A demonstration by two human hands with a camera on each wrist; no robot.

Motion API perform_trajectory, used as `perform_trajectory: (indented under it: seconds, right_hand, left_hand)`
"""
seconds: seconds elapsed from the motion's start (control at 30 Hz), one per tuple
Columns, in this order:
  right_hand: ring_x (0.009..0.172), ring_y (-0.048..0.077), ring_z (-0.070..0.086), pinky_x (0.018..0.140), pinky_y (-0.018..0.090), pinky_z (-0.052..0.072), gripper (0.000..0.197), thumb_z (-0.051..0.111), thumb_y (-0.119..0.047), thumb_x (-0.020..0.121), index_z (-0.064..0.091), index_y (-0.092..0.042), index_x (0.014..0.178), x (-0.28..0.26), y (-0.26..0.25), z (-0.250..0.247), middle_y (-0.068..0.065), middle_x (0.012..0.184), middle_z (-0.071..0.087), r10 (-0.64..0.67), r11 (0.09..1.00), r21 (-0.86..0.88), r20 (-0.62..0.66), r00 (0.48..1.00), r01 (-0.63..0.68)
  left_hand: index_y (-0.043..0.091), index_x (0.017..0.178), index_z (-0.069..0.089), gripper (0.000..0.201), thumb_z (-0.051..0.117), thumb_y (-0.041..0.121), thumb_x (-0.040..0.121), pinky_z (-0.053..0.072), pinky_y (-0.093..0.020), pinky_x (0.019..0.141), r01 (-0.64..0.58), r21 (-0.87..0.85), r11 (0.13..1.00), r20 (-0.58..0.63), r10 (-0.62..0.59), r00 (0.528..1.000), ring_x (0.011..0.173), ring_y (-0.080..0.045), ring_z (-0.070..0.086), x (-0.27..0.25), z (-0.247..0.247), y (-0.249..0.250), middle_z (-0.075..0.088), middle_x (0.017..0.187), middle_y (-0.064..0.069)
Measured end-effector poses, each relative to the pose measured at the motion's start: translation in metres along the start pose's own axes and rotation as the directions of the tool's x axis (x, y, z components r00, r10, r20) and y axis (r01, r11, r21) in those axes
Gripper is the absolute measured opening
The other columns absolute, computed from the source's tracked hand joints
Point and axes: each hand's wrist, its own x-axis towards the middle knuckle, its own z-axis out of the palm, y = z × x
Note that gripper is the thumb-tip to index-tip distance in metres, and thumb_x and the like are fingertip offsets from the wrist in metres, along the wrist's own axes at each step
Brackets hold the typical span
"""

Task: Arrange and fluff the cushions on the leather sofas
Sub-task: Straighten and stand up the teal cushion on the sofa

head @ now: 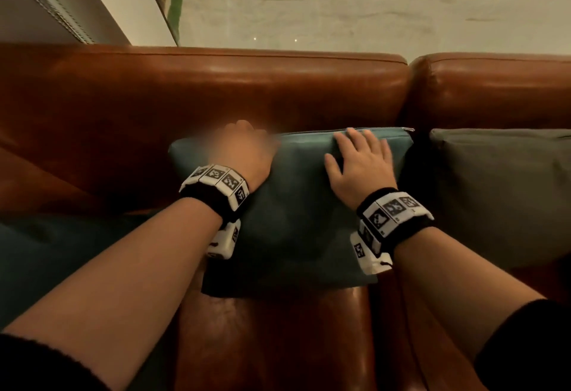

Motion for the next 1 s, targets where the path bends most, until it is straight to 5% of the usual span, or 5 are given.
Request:
perform_trajectory:
  seconds: [0.17,0.27,0.4,0.83,1.0]
  right_hand:
    - [0.149,0.017,0.013,0.121,0.047,0.0,0.053,0.038,-0.044,0.099,0.03,-0.027,0.149,0.038,-0.028,-0.017,-0.005,0.158,0.026,-0.094,0.992,0.095,0.137,0.986,0.082]
    - [0.13,0.021,0.048,0.116,0.044,0.026,0.042,0.055,-0.046,0.092,0.055,-0.031,0.131,0.044,-0.025,-0.025,-0.003,0.135,0.058,-0.043,0.989,0.15,0.167,0.985,0.018]
    - [0.105,0.021,0.062,0.096,0.042,0.05,0.021,0.068,-0.043,0.084,0.073,-0.033,0.102,0.039,-0.018,-0.033,-0.004,0.106,0.071,0.023,0.954,0.295,0.108,0.994,-0.054]
    - [0.104,0.026,0.061,0.096,0.04,0.043,0.05,0.037,-0.067,0.09,0.065,-0.034,0.114,0.044,0.047,-0.057,-0.001,0.107,0.071,-0.097,0.995,0.001,0.103,0.99,0.098]
    - [0.076,0.028,0.064,0.073,0.037,0.051,0.048,0.045,-0.065,0.087,0.069,-0.022,0.083,0.038,0.067,-0.052,0.004,0.073,0.069,-0.076,0.995,0.067,0.008,0.997,0.075]
  left_hand:
    - [0.025,0.096,0.043,0.021,0.043,0.046,0.096,0.029,-0.046,0.091,0.031,-0.066,0.997,0.147,-0.021,0.989,0.105,-0.03,0.055,0.012,-0.015,0.015,0.057,0.086,0.0]
    - [0.027,0.094,0.04,0.02,0.046,0.046,0.095,0.029,-0.046,0.093,0.011,-0.123,0.992,0.093,0.001,0.996,0.097,-0.027,0.056,0.005,-0.017,0.015,0.046,0.072,0.008]
    - [0.029,0.1,0.047,0.032,0.04,0.06,0.092,0.031,-0.044,0.092,-0.069,-0.127,0.99,0.042,0.075,0.996,0.095,-0.023,0.057,-0.007,-0.018,0.007,0.059,0.083,0.007]
    - [0.024,0.099,0.052,0.061,0.018,0.072,0.088,0.042,-0.042,0.082,-0.002,0.135,0.991,-0.027,0.006,1.0,0.101,-0.027,0.058,-0.018,-0.033,-0.073,0.06,0.102,-0.001]
    - [0.02,0.091,0.052,0.068,0.018,0.078,0.082,0.041,-0.037,0.066,0.068,0.111,0.991,0.035,-0.072,0.997,0.086,-0.034,0.061,-0.018,-0.043,-0.091,0.062,0.091,-0.005]
